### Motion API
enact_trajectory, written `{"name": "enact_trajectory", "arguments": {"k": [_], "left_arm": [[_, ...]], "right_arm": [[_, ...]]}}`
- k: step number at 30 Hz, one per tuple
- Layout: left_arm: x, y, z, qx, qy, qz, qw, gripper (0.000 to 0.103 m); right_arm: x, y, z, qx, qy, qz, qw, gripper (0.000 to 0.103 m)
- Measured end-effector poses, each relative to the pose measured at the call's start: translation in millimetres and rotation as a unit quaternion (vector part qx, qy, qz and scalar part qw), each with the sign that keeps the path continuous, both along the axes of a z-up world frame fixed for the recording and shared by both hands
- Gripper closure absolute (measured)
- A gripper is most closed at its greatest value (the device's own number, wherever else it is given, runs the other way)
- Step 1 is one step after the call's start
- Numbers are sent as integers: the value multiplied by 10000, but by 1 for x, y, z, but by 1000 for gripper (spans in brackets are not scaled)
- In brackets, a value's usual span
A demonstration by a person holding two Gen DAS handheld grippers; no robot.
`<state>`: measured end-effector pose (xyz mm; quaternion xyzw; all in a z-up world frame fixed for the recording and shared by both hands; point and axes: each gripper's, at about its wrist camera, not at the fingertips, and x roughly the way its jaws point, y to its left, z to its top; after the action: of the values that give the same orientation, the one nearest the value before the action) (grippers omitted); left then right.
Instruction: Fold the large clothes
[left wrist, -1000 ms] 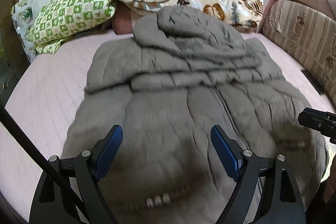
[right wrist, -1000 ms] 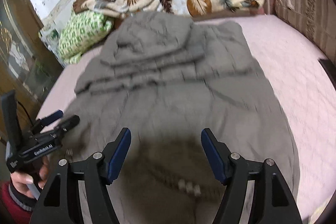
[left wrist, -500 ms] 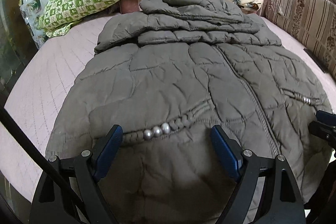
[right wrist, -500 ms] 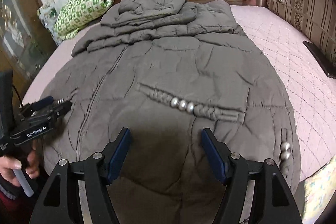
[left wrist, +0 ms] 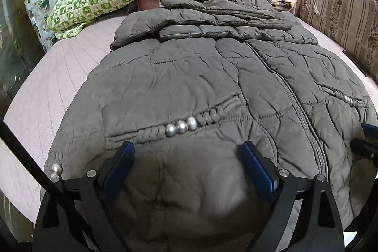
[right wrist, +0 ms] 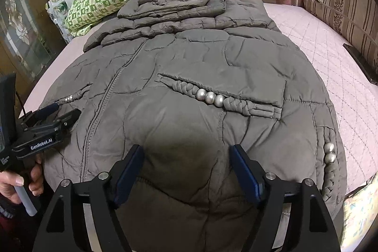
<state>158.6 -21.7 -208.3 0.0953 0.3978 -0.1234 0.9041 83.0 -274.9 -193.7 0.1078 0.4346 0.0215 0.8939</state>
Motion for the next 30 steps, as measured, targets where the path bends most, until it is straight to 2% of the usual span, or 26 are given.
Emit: {"name": "enact_trajectory", "arguments": {"k": [4, 7, 10, 13, 17, 20, 22, 25, 30], "left_arm": [[-16, 13, 5, -174, -148, -60, 9997, 12], [-34, 28, 8, -354, -389, 75, 9986, 12], [-42, 47, 25, -661, -471, 107, 9966, 12], [-46, 81, 35, -838, -580, 503, 9935, 12], [-45, 147, 40, -1485, -226, 1523, 9769, 12], [-39, 183, 30, -2118, 208, 1989, 9566, 14], [-35, 193, 19, -2332, 442, 2116, 9481, 18], [-33, 196, 6, -2447, 594, 2155, 9435, 22], [-34, 195, 6, -2539, 576, 2106, 9423, 22]], "right_arm": [[-10, -2, 3, 156, -102, 61, 9998, 23], [-32, -14, 16, 439, -409, 32, 9982, 23], [-57, -37, 28, 683, -697, -278, 9948, 23], [-88, -74, 31, 880, -915, -977, 9871, 23], [-104, -123, 18, 1458, -951, -1778, 9685, 23], [-105, -145, 2, 1917, -826, -2117, 9548, 23], [-102, -153, -7, 2234, -758, -2174, 9472, 23], [-94, -158, -16, 2543, -692, -2209, 9390, 28], [-85, -162, -32, 2947, -498, -2191, 9288, 28]]}}
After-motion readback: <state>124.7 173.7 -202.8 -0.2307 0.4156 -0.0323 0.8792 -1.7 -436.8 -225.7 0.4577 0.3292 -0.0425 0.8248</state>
